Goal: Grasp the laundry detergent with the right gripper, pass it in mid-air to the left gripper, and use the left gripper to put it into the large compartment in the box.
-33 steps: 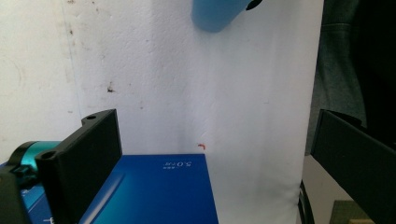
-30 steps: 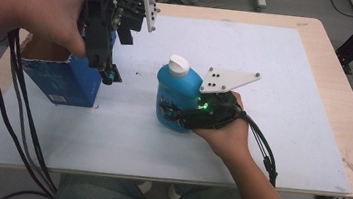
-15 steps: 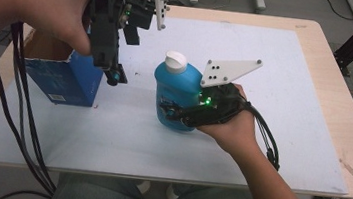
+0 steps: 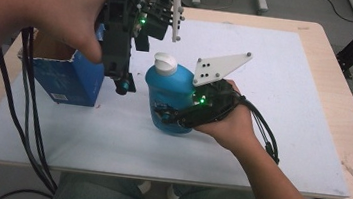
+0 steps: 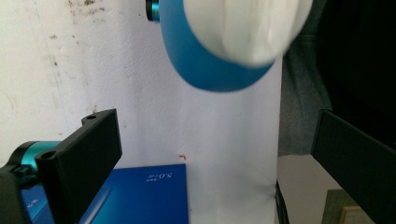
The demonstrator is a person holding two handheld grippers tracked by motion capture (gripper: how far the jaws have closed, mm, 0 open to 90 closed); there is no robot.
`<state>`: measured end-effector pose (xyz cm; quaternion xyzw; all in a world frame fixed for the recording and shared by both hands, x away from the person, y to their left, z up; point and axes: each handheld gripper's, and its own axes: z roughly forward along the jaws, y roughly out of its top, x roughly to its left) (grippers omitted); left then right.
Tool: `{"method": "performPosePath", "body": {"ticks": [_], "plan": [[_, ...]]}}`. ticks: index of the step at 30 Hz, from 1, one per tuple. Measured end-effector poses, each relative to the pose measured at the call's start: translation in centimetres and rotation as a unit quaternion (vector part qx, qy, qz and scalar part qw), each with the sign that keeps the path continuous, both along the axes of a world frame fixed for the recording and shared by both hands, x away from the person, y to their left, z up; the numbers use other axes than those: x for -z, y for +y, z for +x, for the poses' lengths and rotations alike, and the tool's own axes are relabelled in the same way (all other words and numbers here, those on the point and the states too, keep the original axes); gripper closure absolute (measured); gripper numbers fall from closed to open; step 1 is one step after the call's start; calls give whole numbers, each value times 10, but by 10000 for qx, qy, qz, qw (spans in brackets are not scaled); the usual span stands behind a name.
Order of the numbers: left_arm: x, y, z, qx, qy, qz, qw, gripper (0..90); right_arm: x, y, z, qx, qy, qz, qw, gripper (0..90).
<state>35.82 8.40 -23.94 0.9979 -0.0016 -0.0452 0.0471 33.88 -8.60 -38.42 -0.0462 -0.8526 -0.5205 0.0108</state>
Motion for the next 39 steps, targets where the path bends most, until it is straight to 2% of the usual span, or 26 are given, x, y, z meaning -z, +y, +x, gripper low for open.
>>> {"method": "performPosePath", "body": {"ticks": [19,32,39], "plan": [[1,-13,-5,-50,5,89,9999,18,-7,24,4,-384,-27,123,9992,460],[1,-20,-6,-95,-99,73,9999,18,-9,30,6,-389,39,204,9990,460],[4,-23,-6,-174,-148,159,9996,24,-10,29,8,-358,84,272,9990,460]]}}
